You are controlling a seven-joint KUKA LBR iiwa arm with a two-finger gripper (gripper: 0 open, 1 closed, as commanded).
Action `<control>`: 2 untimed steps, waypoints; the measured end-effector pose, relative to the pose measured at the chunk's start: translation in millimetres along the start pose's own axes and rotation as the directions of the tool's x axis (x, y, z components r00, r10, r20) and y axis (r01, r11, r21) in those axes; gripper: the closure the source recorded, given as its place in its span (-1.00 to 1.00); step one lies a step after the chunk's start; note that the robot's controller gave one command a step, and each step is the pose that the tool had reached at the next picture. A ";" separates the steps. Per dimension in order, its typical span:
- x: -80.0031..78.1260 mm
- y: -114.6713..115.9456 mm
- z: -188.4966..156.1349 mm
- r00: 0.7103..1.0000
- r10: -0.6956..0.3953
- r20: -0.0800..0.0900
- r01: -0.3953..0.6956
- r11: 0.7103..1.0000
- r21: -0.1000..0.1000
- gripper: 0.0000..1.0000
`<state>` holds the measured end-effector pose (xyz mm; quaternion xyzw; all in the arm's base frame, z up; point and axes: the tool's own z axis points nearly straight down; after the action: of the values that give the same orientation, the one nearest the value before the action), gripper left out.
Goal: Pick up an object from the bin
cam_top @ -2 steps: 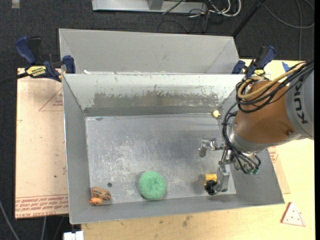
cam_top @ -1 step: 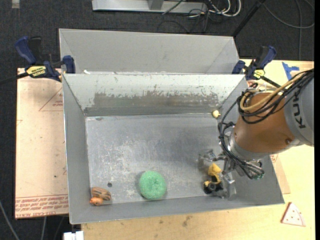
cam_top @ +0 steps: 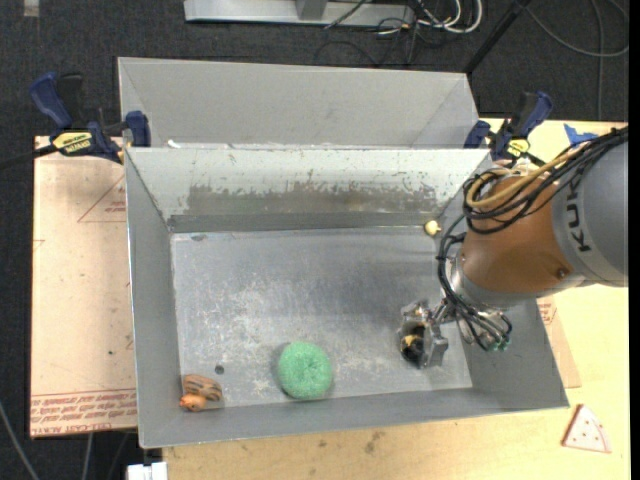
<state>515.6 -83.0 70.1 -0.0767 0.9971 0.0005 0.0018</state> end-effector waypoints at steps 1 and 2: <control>0.0 0.0 0.0 1.000 0.000 0.000 0.000 1.000 0.000 1.00; -7.8 2.3 -63.0 1.000 -0.018 -0.001 0.018 1.000 0.000 1.00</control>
Offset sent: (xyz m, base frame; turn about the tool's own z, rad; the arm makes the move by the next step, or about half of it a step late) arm 0.0064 0.0028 0.0634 -0.0192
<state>522.7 -79.6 133.2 -0.0855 0.9963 0.0004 0.0012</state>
